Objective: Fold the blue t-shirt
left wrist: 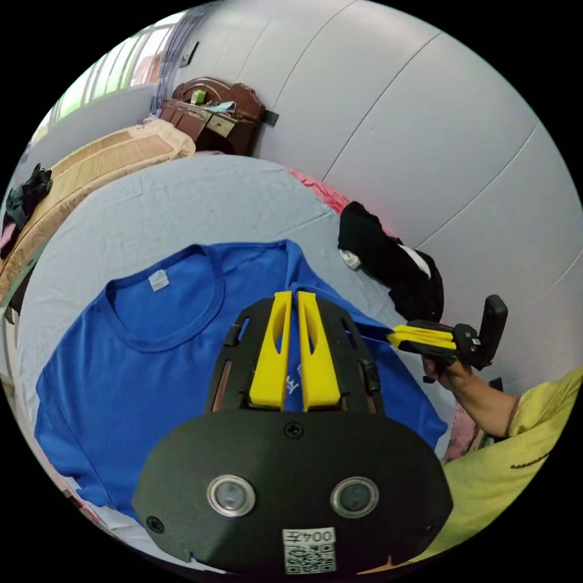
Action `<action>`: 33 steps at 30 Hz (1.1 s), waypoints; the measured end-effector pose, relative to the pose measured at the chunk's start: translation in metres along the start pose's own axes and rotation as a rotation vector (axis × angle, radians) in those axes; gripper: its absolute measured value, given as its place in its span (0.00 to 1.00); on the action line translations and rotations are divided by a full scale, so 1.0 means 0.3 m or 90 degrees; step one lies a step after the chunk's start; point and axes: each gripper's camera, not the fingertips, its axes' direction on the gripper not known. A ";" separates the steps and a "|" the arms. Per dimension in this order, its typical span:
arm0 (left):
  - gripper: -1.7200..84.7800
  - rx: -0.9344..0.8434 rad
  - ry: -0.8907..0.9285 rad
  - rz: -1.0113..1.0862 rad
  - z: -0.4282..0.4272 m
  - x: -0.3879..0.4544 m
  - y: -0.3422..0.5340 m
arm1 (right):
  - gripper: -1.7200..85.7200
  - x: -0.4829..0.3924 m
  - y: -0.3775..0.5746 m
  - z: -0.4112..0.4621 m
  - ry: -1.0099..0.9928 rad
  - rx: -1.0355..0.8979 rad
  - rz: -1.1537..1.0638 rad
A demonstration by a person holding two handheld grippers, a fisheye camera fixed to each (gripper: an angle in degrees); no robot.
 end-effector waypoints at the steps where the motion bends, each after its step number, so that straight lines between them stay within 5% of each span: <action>1: 0.06 -0.010 -0.002 0.009 0.007 -0.018 0.018 | 0.02 -0.007 0.004 0.017 -0.001 -0.007 -0.003; 14: 0.13 -0.059 -0.056 0.021 -0.007 -0.095 0.119 | 0.15 -0.012 0.124 0.063 -0.089 -0.038 -0.020; 23: 0.11 -0.043 -0.105 0.245 0.026 0.295 0.147 | 0.10 0.054 0.276 0.015 -0.004 -0.045 0.062; 33: 0.10 -0.077 -0.122 0.188 0.047 0.377 0.231 | 0.10 0.062 0.038 0.169 0.080 -0.050 -0.140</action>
